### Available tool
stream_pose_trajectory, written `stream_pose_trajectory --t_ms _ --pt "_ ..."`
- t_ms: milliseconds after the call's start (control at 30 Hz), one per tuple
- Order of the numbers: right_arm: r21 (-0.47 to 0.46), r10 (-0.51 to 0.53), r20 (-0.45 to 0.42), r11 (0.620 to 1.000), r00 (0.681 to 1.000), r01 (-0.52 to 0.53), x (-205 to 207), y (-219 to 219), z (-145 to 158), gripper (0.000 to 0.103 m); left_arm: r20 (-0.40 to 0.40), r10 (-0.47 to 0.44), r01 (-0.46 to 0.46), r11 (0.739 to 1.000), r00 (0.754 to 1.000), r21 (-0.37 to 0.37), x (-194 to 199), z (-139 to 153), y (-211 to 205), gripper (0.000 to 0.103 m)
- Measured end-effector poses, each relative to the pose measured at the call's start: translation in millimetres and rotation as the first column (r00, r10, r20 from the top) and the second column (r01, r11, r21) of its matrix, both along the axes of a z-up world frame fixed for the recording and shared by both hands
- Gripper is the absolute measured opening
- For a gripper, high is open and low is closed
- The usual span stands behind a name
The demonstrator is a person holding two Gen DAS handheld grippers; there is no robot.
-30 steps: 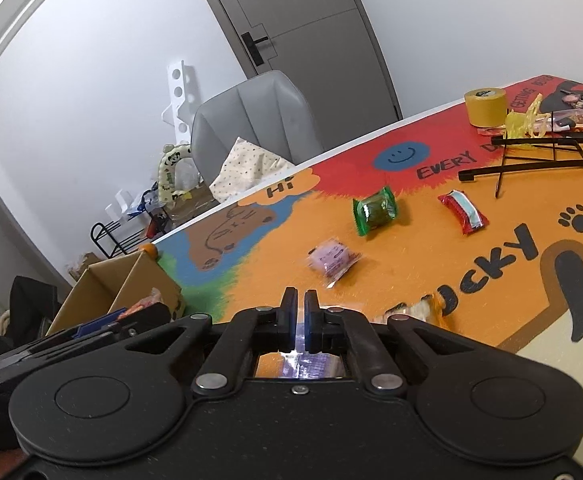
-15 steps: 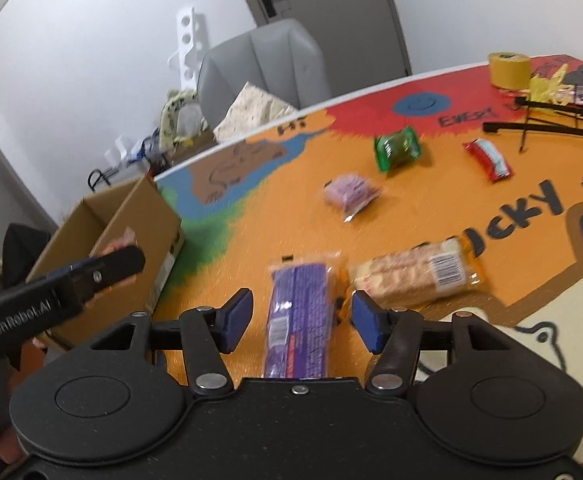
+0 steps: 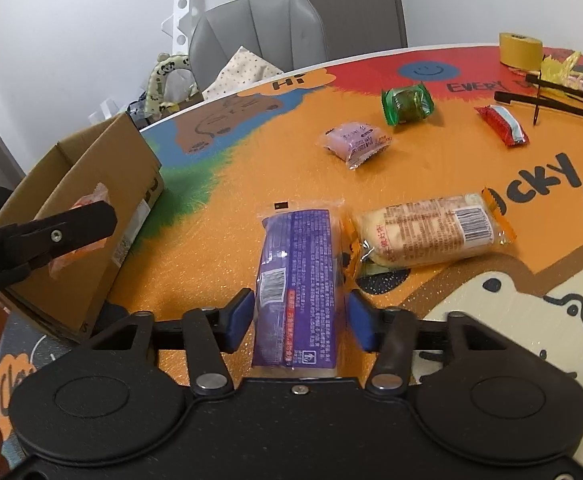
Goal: Organize snacks
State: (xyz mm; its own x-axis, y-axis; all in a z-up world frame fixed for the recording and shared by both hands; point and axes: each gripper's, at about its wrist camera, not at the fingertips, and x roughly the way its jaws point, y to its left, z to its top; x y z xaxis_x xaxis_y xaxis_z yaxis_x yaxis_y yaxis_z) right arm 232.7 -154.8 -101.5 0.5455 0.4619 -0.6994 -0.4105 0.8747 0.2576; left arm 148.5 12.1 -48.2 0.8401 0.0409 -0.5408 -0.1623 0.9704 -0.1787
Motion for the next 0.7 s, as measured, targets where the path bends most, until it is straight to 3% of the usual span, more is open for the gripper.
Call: stream_pose_trajectory --t_ms 67,133,700 --pt "-0.001 -0.008 0.01 1.0 1.0 0.008 -1 0 0 0.032 0.0 -0.001 0.001 1.0 1.0 0.0 -1 0 0 0.05" --pt "0.021 -0.023 0.019 1.0 1.0 0.022 -1 -3 2 0.03 0.004 -0.002 0.002 1.0 1.0 0.001 -2 1 -1 0.05" --pt "0.094 0.003 0.099 0.995 0.995 -0.012 0 6 47 0.029 0.063 0.025 -0.025 1.0 0.998 0.002 -1 28 14 0.05"
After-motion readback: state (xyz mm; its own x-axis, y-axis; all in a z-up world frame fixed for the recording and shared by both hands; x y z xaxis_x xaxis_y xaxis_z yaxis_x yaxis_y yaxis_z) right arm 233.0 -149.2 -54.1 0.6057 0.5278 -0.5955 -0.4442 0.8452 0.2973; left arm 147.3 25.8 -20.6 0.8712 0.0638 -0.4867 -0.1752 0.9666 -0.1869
